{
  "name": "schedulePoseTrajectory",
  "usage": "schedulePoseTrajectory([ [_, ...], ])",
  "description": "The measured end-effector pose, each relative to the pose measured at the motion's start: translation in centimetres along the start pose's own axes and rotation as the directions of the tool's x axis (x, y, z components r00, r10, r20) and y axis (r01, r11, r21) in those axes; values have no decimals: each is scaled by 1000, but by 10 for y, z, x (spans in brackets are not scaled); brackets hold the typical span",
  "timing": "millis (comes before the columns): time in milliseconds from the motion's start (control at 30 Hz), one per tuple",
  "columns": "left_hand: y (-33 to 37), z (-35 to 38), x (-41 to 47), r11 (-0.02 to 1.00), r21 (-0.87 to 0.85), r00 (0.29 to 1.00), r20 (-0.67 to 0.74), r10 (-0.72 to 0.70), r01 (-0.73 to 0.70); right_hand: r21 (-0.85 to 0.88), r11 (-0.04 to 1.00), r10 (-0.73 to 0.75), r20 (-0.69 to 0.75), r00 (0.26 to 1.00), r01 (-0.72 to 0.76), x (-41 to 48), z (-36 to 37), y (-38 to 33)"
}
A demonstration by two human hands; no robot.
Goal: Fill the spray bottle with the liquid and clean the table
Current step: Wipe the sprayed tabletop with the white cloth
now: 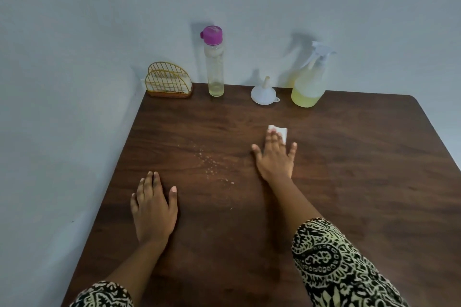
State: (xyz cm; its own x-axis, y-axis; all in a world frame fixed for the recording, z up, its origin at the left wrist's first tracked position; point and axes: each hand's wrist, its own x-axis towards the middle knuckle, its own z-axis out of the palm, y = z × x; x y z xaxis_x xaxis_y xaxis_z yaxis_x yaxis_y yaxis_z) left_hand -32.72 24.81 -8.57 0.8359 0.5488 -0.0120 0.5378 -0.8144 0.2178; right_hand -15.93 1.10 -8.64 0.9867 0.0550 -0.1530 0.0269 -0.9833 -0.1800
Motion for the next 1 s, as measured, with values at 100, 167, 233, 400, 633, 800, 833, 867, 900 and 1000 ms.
schedulePoseTrajectory([
  [100, -1, 1, 1, 1000, 1, 1000, -7, 0, 0, 33, 981, 191, -21, 981, -190, 5, -3, 3],
  [167, -1, 3, 1, 1000, 10, 1000, -5, 1, -1, 41, 985, 166, -26, 986, -165, 10, -1, -21],
  [233, -2, 4, 1, 1000, 16, 1000, -13, 3, -3, 42, 999, 10, 10, 1000, -11, 15, 3, -54],
  [400, -1, 4, 3, 1000, 21, 1000, -24, 5, -4, -35, 985, -165, 47, 985, 166, 21, 6, -57],
  [633, -1, 6, 2, 999, 34, 1000, -14, -2, 3, -9, 998, 57, 23, 998, -56, 17, -2, -44],
  [800, -2, 9, 3, 996, 14, 996, -25, -83, 83, 27, 965, -263, 107, 959, 262, -3, 21, -164],
  [833, -2, 9, 3, 995, 12, 995, -25, -99, 99, 17, 954, -300, 126, 946, 300, -3, 23, -171],
  [867, -2, 9, 3, 994, 12, 993, -29, -112, 112, 14, 951, -307, 127, 943, 307, 0, 23, -170],
  [900, -3, 8, 3, 992, 10, 992, -27, -125, 126, 20, 960, -280, 110, 954, 280, 3, 22, -162],
  [1000, -3, 7, 5, 985, 0, 985, 4, -175, 175, 31, 995, -95, 32, 995, 94, 13, 20, -134],
])
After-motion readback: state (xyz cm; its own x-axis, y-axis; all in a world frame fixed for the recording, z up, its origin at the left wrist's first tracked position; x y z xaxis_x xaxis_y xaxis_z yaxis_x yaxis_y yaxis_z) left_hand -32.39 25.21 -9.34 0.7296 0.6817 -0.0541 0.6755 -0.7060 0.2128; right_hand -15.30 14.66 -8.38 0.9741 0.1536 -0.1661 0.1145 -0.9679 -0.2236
